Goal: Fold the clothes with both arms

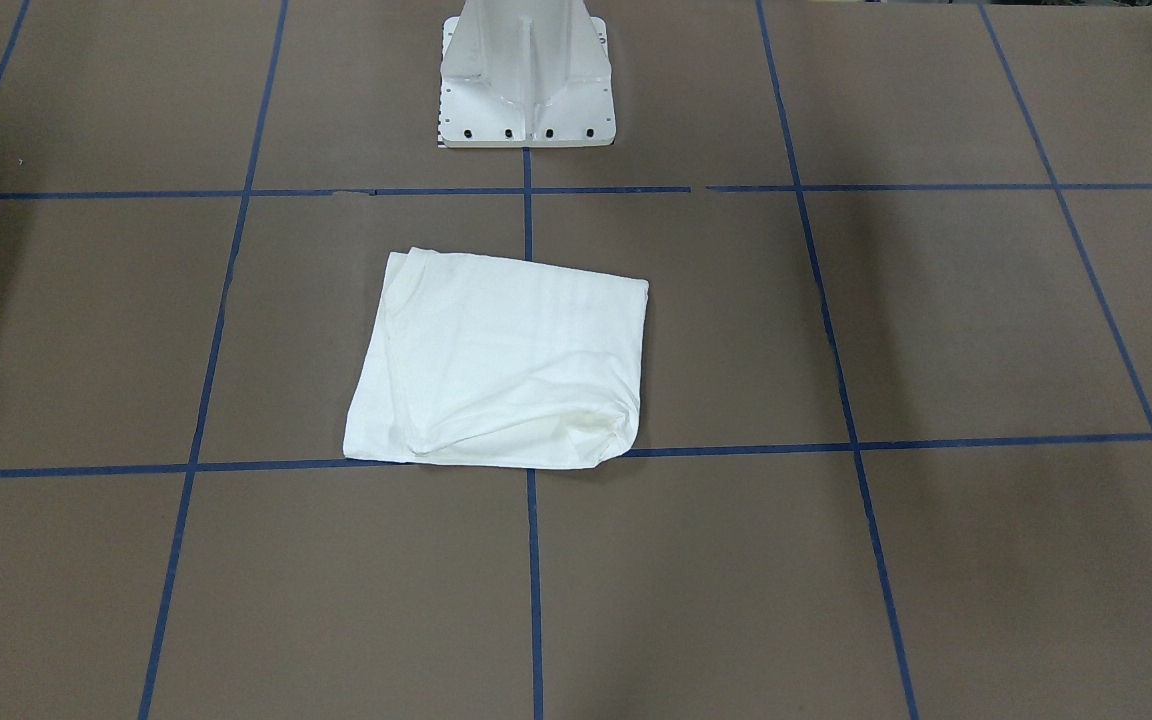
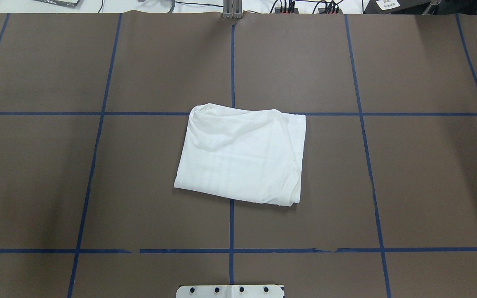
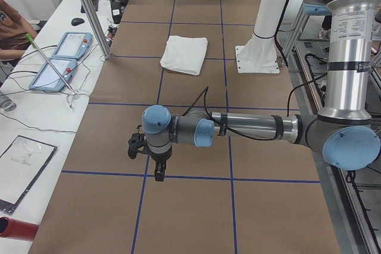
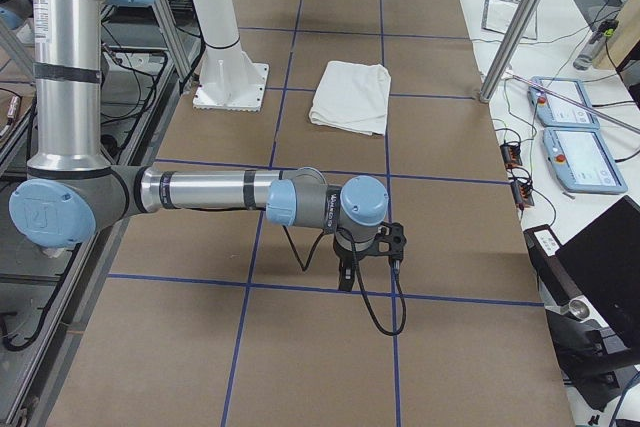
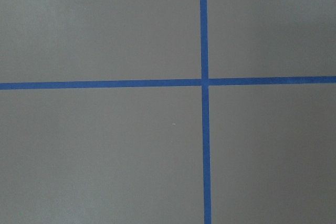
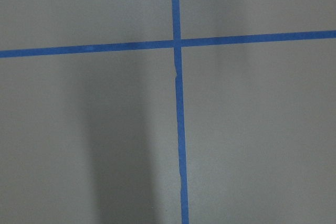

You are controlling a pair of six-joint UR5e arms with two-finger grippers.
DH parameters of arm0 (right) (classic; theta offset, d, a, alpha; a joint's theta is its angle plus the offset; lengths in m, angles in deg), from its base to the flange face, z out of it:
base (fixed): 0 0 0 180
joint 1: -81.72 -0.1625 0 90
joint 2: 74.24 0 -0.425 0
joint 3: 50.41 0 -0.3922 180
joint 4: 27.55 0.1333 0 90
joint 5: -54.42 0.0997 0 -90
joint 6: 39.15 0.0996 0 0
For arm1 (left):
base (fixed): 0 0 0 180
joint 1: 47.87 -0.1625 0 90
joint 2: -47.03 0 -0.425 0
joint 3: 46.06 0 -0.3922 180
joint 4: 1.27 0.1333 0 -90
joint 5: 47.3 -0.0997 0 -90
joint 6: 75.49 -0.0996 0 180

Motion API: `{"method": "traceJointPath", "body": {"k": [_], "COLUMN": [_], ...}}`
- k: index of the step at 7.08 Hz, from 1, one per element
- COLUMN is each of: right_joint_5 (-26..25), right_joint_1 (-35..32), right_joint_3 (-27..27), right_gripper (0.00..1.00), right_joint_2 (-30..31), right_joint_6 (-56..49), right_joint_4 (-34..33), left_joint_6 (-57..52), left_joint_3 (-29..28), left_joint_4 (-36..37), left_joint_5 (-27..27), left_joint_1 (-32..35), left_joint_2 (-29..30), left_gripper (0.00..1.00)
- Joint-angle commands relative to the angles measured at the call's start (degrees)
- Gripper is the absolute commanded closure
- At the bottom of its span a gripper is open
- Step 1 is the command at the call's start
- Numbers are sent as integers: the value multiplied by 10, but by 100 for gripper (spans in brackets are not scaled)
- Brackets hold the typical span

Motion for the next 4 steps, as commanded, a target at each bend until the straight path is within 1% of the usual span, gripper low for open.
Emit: {"method": "traceJointPath", "body": {"k": [1, 4], "right_joint_5": [-1, -3], "right_joint_1": [0, 0], "right_joint_3": [1, 3], "right_gripper": [0, 0], "right_joint_2": [-1, -2], "right_joint_6": [-1, -1], "right_joint_4": [1, 10], "left_joint_6": [-1, -4], "left_joint_3": [-1, -1], "left_joint_4": [0, 0], "left_joint_5": [0, -2], "left_joint_1": [0, 0], "left_joint_2": [1, 1], "left_gripper": [0, 0]}}
